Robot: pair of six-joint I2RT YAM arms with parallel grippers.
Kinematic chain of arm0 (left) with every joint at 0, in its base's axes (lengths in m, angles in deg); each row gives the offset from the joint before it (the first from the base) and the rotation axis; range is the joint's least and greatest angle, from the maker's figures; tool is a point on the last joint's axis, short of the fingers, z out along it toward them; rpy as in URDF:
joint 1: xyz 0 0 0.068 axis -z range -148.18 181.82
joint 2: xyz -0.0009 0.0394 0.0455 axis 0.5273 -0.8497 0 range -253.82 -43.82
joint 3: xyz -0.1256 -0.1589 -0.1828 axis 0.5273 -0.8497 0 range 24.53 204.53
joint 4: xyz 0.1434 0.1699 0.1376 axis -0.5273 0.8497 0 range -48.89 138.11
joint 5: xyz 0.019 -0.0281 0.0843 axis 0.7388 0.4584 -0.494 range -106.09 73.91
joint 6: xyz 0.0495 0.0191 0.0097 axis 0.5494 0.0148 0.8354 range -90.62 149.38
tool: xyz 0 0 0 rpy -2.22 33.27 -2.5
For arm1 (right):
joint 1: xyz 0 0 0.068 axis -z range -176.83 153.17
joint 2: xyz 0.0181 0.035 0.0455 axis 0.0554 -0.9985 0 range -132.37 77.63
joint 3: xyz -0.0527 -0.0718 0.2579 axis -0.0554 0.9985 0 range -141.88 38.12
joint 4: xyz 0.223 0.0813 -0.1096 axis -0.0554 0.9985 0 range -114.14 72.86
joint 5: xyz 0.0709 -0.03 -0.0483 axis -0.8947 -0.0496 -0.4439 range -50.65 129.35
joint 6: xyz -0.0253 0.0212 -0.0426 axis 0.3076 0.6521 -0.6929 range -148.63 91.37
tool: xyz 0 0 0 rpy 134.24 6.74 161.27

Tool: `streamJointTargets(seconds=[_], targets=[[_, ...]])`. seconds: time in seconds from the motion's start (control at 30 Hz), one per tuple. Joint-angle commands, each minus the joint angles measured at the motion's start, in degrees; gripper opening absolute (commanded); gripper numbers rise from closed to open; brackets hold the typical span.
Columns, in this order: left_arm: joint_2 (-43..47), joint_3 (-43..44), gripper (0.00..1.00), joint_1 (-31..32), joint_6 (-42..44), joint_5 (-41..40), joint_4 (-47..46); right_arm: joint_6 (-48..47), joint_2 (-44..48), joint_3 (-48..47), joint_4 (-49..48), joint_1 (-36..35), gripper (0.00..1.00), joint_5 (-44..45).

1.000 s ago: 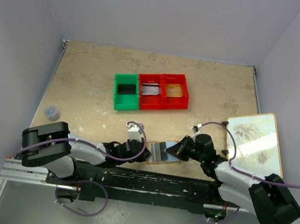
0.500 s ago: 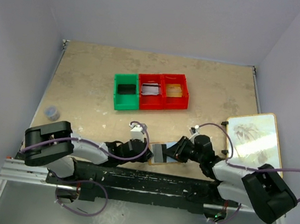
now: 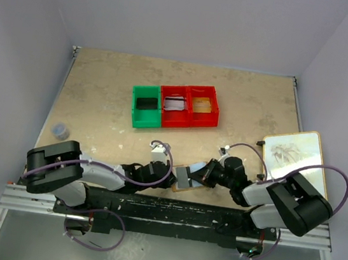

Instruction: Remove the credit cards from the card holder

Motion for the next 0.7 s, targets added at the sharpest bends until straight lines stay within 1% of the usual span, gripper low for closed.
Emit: streamJointTargets(seconds=[0.0,0.1,0.17,0.27,0.33,0.37,0.43,0.5,0.6,0.67], targets=[[3.9,0.4,0.00,0.5,2.1,-2.3,7.4,-0.2,0.3,1.4,5.1,-0.2,0.00,2.0],[6.0,1.2,0.00,0.5,3.4,-3.7,9.8,0.5,5.5,1.4,9.6,-0.2,0.00,3.5],[5.7,1.9,0.00,0.5,3.6,-4.5,11.5,0.5,10.8,1.0,15.1,-0.2,0.00,5.3],[6.0,1.9,0.00,0.5,3.4,-4.3,11.5,0.4,19.2,0.2,23.3,-0.2,0.00,8.5],[8.2,1.9,0.00,0.5,3.3,-4.2,10.7,0.9,23.5,0.7,26.5,-0.3,0.00,9.8],[9.4,2.1,0.02,0.5,3.5,-4.2,10.3,1.3,25.4,1.2,27.3,-0.2,0.00,10.2],[10.9,3.4,0.09,0.5,4.5,-3.8,9.0,2.2,26.8,2.1,27.9,-0.3,0.00,10.1],[10.7,5.2,0.12,0.5,6.1,-2.7,8.1,1.9,27.5,2.0,29.8,-0.2,0.00,10.4],[7.6,8.4,0.16,0.5,7.6,-0.5,6.4,1.8,28.1,2.0,30.0,-0.2,0.00,10.4],[4.1,10.3,0.17,0.5,8.0,0.8,5.0,1.8,27.7,1.8,29.2,-0.2,0.00,9.9]])
